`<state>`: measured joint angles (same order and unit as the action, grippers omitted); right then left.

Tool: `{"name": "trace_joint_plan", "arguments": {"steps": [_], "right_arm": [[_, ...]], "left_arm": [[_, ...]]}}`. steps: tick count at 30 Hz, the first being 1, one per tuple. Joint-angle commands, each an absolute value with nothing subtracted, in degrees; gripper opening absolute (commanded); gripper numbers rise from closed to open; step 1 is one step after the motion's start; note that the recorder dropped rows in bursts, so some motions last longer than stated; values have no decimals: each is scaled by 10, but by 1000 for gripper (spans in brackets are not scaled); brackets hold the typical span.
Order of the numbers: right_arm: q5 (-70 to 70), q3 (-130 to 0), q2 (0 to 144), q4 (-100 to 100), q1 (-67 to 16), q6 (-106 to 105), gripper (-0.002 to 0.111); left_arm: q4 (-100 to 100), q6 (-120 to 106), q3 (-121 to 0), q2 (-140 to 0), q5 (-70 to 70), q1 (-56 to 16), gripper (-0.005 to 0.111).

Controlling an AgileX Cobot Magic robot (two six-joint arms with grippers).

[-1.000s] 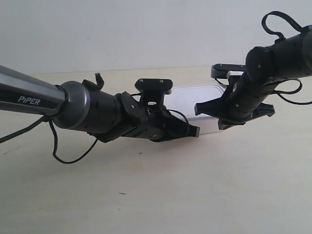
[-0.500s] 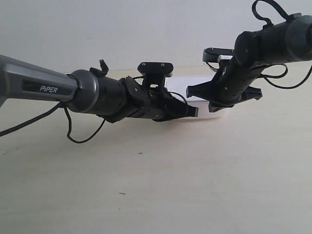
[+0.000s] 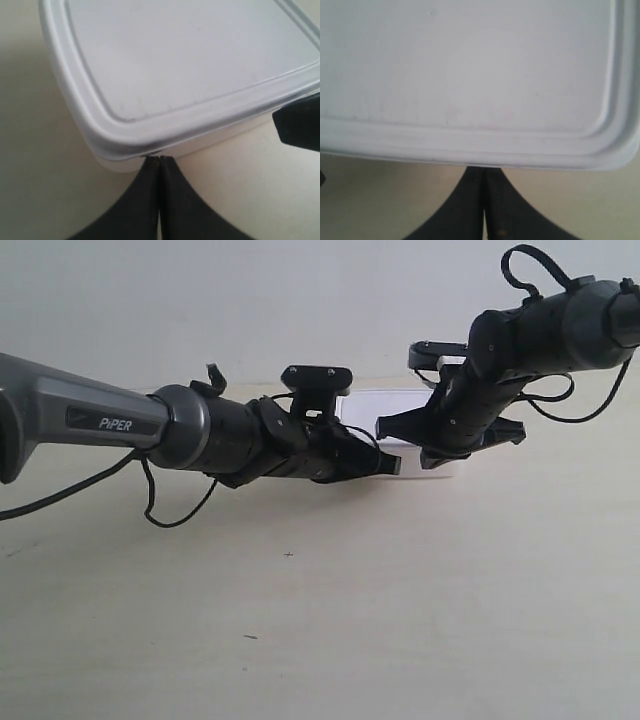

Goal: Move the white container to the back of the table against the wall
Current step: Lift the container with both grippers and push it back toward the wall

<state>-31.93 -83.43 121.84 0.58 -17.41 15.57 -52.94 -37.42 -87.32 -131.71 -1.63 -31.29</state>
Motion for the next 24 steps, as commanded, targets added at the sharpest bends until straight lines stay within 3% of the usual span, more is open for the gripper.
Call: {"name": "trace_joint_plan", "arguments": {"steps": [1,24], "right_arm": [[-317,-861,1240,5,-172,150,0],[-336,-990,1310,17,-172,150,0]], "left_arm": [[-525,-375,-894,-1326,-17,-308,0],[-515,-399,-909,-1322,33,-286,0]]}}
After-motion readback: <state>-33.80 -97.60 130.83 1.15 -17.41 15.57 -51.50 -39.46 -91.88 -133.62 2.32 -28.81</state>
